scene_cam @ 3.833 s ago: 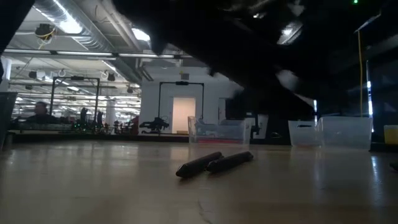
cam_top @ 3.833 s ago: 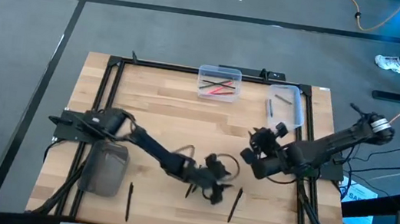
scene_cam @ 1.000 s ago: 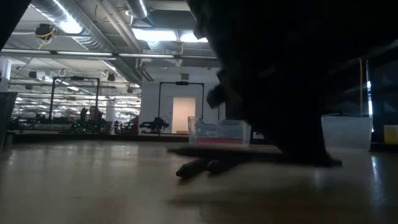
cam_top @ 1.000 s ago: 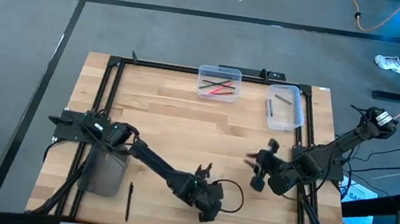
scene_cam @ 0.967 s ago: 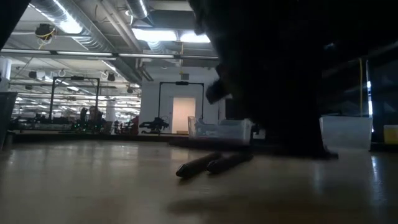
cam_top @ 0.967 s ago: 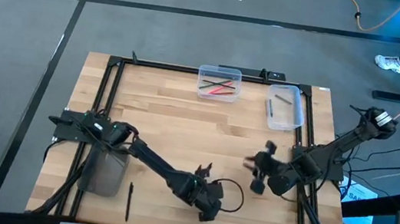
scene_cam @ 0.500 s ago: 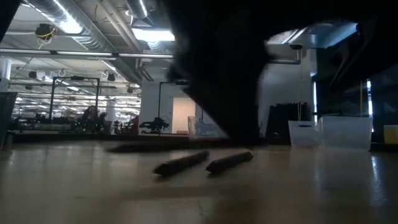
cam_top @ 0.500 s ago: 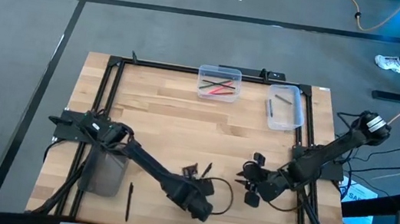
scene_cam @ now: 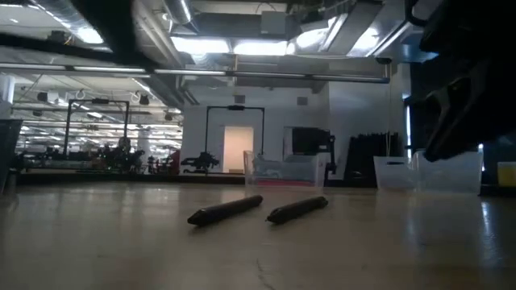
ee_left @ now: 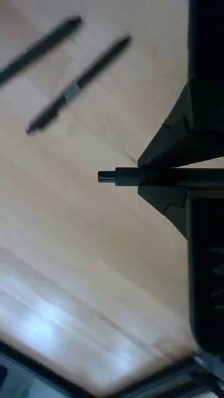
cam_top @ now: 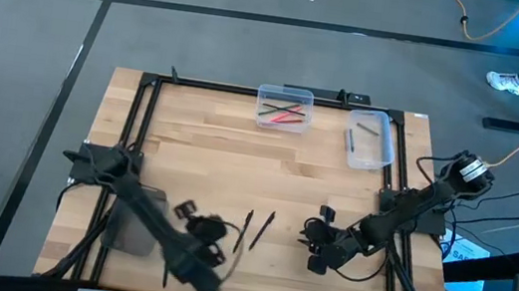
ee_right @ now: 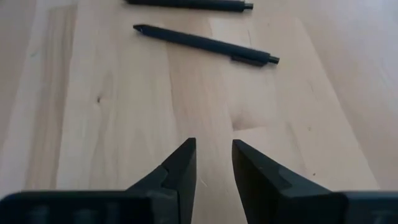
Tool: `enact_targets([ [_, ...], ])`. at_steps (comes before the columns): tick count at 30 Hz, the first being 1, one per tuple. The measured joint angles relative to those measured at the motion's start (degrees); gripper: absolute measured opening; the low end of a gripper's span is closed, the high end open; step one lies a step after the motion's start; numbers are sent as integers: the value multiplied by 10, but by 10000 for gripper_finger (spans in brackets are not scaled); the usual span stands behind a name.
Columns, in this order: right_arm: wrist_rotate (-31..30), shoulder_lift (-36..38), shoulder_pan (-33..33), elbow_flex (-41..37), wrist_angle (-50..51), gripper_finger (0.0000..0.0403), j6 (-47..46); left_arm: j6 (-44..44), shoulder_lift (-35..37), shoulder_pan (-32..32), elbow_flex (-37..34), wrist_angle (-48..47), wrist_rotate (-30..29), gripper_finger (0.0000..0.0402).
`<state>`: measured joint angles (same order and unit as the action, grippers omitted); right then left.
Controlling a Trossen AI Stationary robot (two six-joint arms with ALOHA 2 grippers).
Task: Sort crayons/erasers/pens/pencils in bins
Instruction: Put the right black pen into the black bin, then put the left black pen into the black bin
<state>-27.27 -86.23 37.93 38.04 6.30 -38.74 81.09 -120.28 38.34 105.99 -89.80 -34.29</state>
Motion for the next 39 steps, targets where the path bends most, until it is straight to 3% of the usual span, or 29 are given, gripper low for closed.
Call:
enact_targets([
  [6,0,-16,2,0,-11,107,2,124,72,49,-135,-1,18,29],
  [12,-1,-18,3,0,-14,107,4,242,136,99,-280,1,116,32],
  [16,-1,-18,4,0,-15,107,15,309,177,132,-341,29,142,33],
  [22,-1,-18,3,0,-16,107,16,386,219,174,-398,44,143,33],
  [28,-1,-18,3,0,-18,107,15,387,221,175,-445,88,184,39],
  [39,2,-18,3,0,-23,107,13,386,221,178,-470,101,193,129],
])
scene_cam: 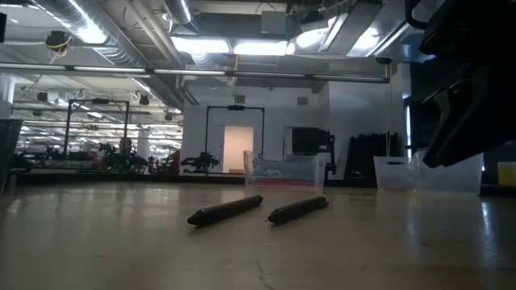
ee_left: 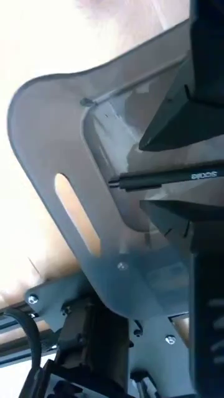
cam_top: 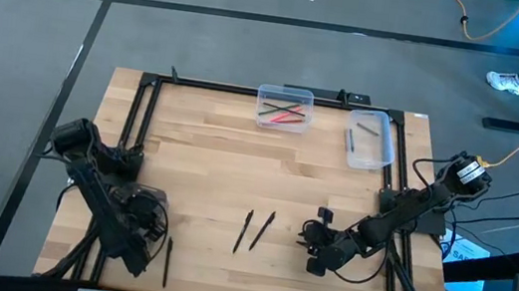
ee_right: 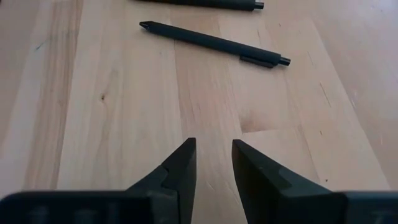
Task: Sort crayons/erasers/pens/pencils in bins
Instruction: Put the left black pen into the black bin
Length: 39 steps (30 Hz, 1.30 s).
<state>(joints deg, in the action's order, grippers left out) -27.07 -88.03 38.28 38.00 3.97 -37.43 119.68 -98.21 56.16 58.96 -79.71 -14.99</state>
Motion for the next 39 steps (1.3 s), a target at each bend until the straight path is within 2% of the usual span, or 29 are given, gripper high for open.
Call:
enact_targets([
  [5,0,0,0,0,0,107,0,0,17,0,3,0,42,143],
  [8,-1,0,0,0,0,107,0,0,36,0,21,-4,39,143],
  [12,-7,0,0,0,-5,107,0,2,61,-4,54,-13,10,143],
  [15,-7,0,0,0,-13,107,2,-2,66,-9,79,-14,-43,144],
  [17,-7,0,0,0,-18,107,2,-24,64,-16,88,-3,-70,144],
  [26,-9,0,0,0,-44,107,17,-197,19,-109,88,174,-65,145],
  [28,-9,0,0,0,-45,107,17,-214,18,-126,88,187,-66,148],
  [34,-8,0,0,0,-47,107,17,-224,18,-151,88,189,-49,181],
  [39,-8,0,0,0,-46,107,18,-186,3,-148,87,200,-18,220],
])
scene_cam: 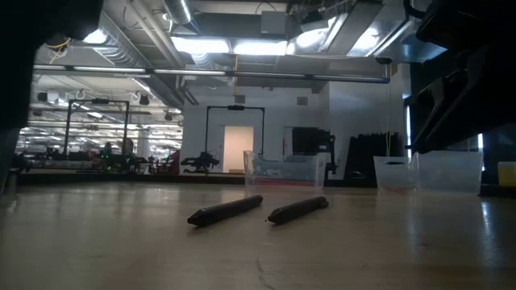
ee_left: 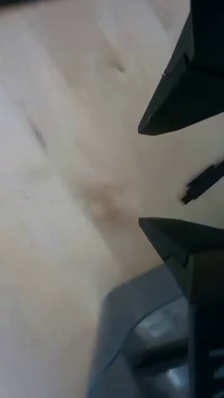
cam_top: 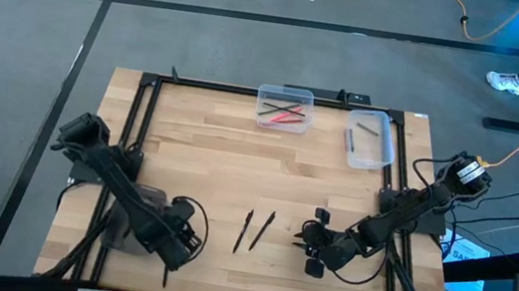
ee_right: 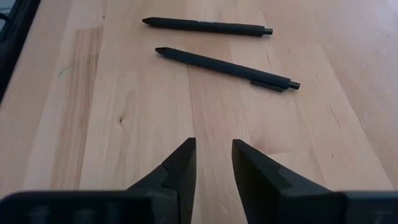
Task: Sort crayons/erasers/pens/pencils in bins
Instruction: Put the left black pen into the black bin
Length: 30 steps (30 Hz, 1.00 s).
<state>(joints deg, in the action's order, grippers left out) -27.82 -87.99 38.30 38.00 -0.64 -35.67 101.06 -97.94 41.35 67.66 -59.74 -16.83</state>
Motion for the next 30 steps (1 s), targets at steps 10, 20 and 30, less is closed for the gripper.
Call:
enact_targets([
  [10,-1,0,0,0,-3,107,17,25,-70,20,0,79,61,241],
  [20,-1,0,2,0,-3,107,17,120,-70,70,0,78,91,239],
  [30,-10,0,2,0,-3,107,28,185,-73,110,1,81,80,239],
])
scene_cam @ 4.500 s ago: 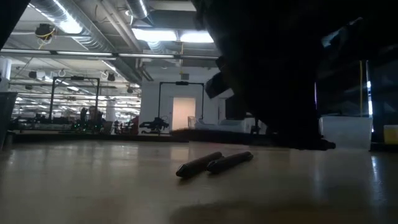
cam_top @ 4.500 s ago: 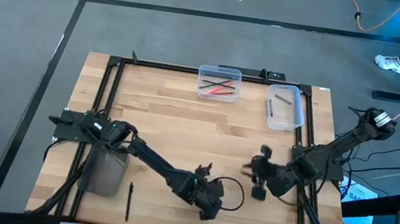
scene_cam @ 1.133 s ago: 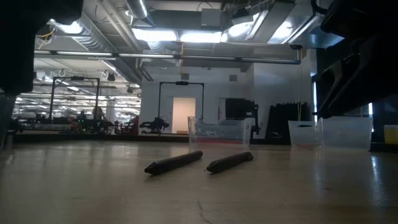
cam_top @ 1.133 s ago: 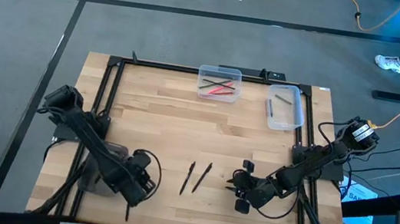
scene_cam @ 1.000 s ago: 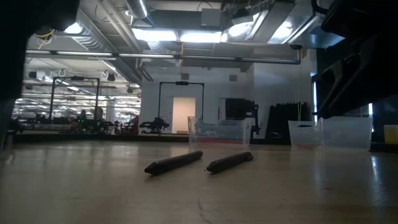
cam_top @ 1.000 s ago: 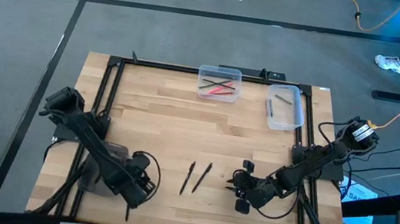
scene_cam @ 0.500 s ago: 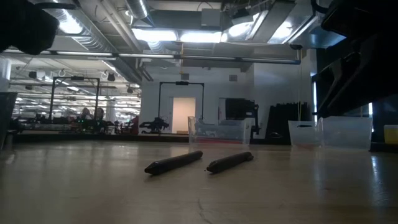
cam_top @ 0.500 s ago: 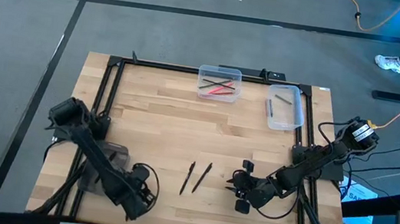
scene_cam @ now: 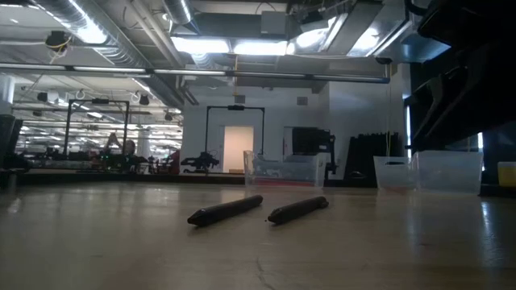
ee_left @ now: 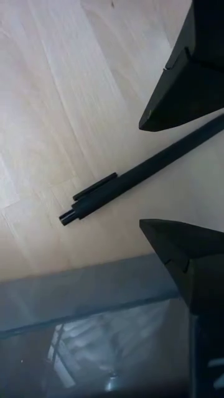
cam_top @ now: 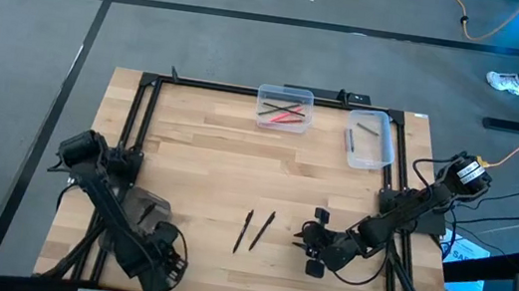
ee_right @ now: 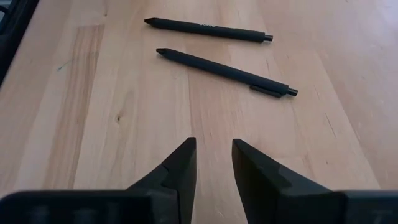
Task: Sort crayons/erasers/pens/pencils in bins
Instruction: Put the left black pen into the black bin
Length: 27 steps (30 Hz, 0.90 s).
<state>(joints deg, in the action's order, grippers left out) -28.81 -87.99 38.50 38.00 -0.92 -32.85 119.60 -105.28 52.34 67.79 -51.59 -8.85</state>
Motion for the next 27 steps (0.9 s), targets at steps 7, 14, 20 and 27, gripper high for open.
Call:
enact_targets([
  [7,0,0,0,0,0,107,0,-17,-5,-19,0,-42,-13,239],
  [14,0,0,0,0,0,107,1,-47,-5,-47,-1,-122,-15,239],
  [20,0,0,0,0,1,107,1,-67,8,-66,-2,-102,5,239],
  [27,0,0,-1,0,1,107,1,-77,26,-81,-2,-68,6,239],
])
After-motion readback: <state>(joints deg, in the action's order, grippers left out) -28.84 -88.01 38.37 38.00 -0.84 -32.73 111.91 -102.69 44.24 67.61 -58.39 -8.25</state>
